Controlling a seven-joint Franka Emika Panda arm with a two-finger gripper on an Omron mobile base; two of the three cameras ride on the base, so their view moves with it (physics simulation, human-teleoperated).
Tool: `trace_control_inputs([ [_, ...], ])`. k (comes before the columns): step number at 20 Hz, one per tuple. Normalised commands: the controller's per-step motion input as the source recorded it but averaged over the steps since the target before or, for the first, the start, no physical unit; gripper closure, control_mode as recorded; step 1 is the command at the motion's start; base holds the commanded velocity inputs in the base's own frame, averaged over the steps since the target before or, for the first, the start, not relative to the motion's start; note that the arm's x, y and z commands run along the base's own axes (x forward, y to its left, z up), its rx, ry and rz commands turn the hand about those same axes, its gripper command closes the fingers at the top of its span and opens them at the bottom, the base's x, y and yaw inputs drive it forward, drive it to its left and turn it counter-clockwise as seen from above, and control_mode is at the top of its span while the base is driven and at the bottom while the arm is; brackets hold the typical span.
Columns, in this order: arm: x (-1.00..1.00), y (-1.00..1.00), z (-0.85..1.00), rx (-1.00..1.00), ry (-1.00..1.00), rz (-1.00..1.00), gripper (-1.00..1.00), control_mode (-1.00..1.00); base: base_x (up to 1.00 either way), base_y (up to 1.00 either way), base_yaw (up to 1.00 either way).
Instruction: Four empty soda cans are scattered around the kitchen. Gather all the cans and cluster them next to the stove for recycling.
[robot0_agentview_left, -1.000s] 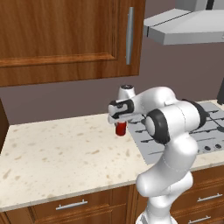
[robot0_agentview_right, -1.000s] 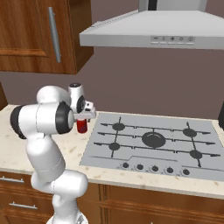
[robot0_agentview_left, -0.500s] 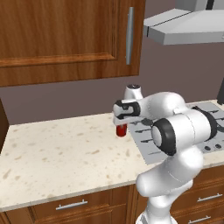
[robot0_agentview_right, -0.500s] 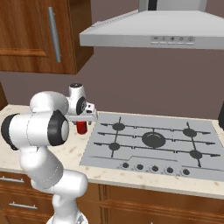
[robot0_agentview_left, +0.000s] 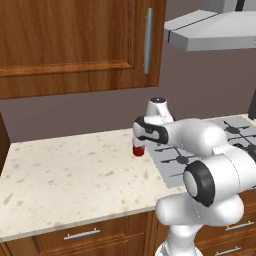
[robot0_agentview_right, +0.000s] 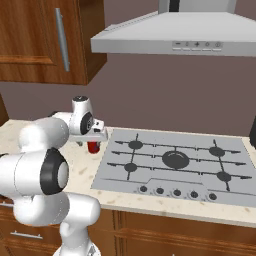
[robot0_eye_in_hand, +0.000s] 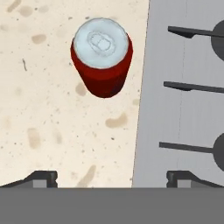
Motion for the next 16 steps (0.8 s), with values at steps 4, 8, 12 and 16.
trace_control_inputs([
  [4, -0.47, 0.0, 0.5, 0.0, 0.0, 0.0, -1.0, -1.0, 0.0, 0.0, 0.0],
  [8, -0.45, 0.0, 0.37, 0.0, 0.0, 0.0, -1.0, -1.0, 0.0, 0.0, 0.0],
  [12, -0.61, 0.0, 0.07, 0.0, -0.03, 0.0, -1.0, -1.0, 0.0, 0.0, 0.0],
  [16, -0.52, -0.03, 0.0, 0.04, -0.06, 0.0, -1.0, -1.0, 0.0, 0.0, 0.0],
])
